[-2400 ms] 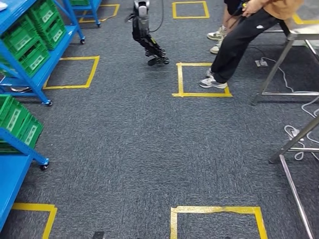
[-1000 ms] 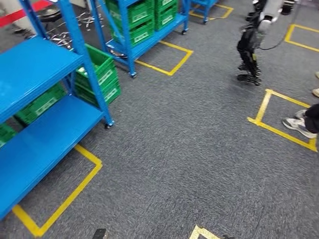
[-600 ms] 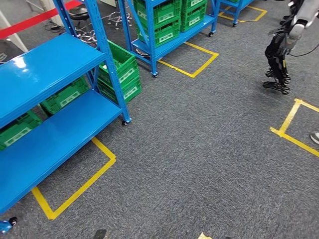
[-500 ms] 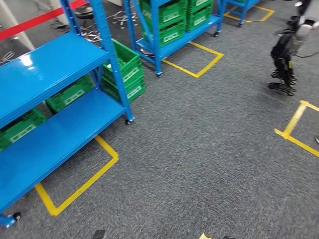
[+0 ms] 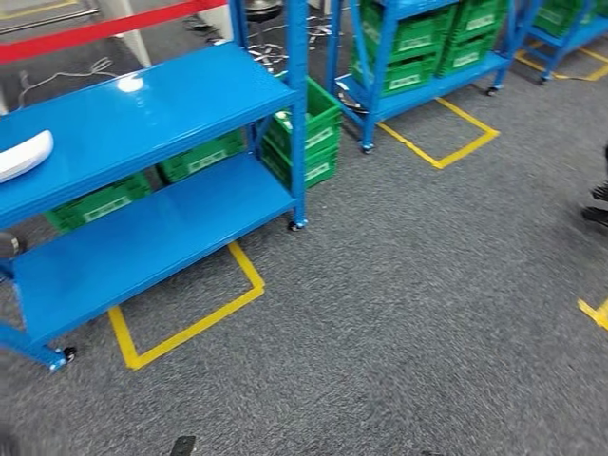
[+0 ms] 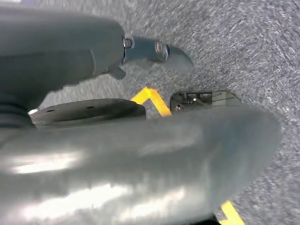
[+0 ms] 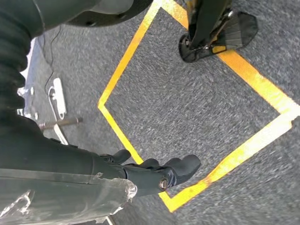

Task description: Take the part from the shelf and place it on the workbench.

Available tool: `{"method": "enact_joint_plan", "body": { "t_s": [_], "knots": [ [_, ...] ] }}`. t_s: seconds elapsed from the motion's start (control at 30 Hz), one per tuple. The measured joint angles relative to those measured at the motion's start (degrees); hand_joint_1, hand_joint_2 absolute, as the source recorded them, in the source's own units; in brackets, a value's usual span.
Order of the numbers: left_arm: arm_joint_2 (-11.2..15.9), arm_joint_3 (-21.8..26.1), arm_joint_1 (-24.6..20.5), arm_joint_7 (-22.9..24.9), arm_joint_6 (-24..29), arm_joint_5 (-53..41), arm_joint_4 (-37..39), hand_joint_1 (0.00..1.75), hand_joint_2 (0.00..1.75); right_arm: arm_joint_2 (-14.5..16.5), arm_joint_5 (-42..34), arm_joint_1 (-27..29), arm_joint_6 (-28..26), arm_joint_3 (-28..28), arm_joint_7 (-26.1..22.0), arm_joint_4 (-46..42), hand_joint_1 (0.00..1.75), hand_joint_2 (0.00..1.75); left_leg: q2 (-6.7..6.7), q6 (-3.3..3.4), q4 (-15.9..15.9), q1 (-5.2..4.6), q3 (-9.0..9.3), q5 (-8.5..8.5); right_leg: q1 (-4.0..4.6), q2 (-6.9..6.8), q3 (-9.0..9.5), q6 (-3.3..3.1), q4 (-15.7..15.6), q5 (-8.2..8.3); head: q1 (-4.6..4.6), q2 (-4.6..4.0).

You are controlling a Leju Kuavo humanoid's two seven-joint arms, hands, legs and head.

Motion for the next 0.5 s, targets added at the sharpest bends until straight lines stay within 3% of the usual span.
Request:
{"method": "enact_joint_plan", "body": {
  "t_s": [0.03,0.07,0.1,0.13,0.2,0.27,0.33,0.4,0.47,0.5],
  "knots": [
    [0.0,0.1,0.0,0.0,0.0,0.0,0.0,0.0,0.0,0.0,0.0,0.1,0.0,-0.1,0.1,0.0,0.0,1.75,-0.96,0.05,0.0,0.01,-0.03,0.02,-0.02,0.22,-1.52,0.04,2.8,-0.78,0.06,0.0],
    [0.0,0.2,0.1,0.0,0.0,0.0,0.0,0.0,0.0,0.0,-0.1,0.2,0.0,-0.2,0.1,0.0,0.0,1.75,-1.93,0.03,0.0,0.04,-0.01,0.05,-0.06,0.31,-2.22,0.06,3.7,-0.42,0.1,0.0],
    [0.0,0.2,0.1,0.0,-0.1,-0.1,0.0,0.0,0.0,0.0,-0.1,0.2,0.0,-0.3,0.2,0.0,0.0,1.75,-2.85,-0.05,0.1,0.1,0.06,0.07,-0.15,0.44,-1.83,0.06,2.3,1.09,0.11,0.0],
    [0.0,0.3,0.1,0.1,-0.1,-0.1,0.0,0.0,0.0,0.0,0.0,0.2,0.0,-0.4,0.2,0.0,0.0,1.75,-3.74,-0.2,0.1,0.19,0.13,0.09,-0.32,0.92,-0.45,0.08,-1.1,3.37,0.12,0.0],
    [0.0,0.3,0.0,0.1,-0.1,-0.1,0.0,0.0,0.0,0.0,0.0,0.1,0.0,-0.5,0.2,0.0,0.0,1.75,-5.34,-0.77,0.3,0.24,0.07,0.08,-0.88,3.46,2.74,0.11,-8.7,6.72,0.19,0.0],
    [0.0,0.3,0.0,0.1,-0.1,-0.1,0.0,0.0,0.0,0.0,0.0,0.0,0.0,-0.5,0.2,0.0,0.0,1.75,-6.56,-1.57,0.4,0.24,-0.3,0.24,-1.09,5.03,4.18,-0.31,-11.9,7.4,0.23,0.0],
    [0.0,0.4,0.2,0.1,-0.1,-0.1,0.0,0.0,0.0,0.0,0.0,-0.1,0.0,-0.5,0.3,0.0,0.0,1.75,-7.4,-2.34,0.1,0.44,-0.61,0.54,-0.93,4.11,4.35,-1.18,-12.1,7.57,0.22,0.0],
    [0.0,0.4,0.3,0.1,-0.1,-0.1,0.0,0.0,0.0,0.0,0.0,-0.2,0.0,-0.6,0.2,0.0,0.0,1.75,-5.6,-2.93,1.5,0.39,-1.38,-0.48,-0.93,2.9,4.38,-2.0,-12.3,7.85,-0.05,0.0],
    [0.0,0.4,0.1,0.1,-0.1,-0.1,0.0,0.0,0.0,0.0,0.1,-0.1,-0.1,-0.7,0.3,0.0,0.0,1.75,-2.37,-3.36,7.3,0.2,-4.19,-3.85,-0.83,1.36,4.37,-2.52,-12.5,7.88,-0.56,0.0],
    [0.0,0.4,0.0,0.1,-0.1,0.0,0.0,0.0,0.0,0.0,0.1,0.1,-0.1,-0.8,0.4,0.0,0.0,1.75,-1.5,-3.51,11.2,0.22,-6.16,-5.71,-0.73,0.45,4.33,-2.68,-12.5,7.83,-0.76,0.0]
  ]
}}
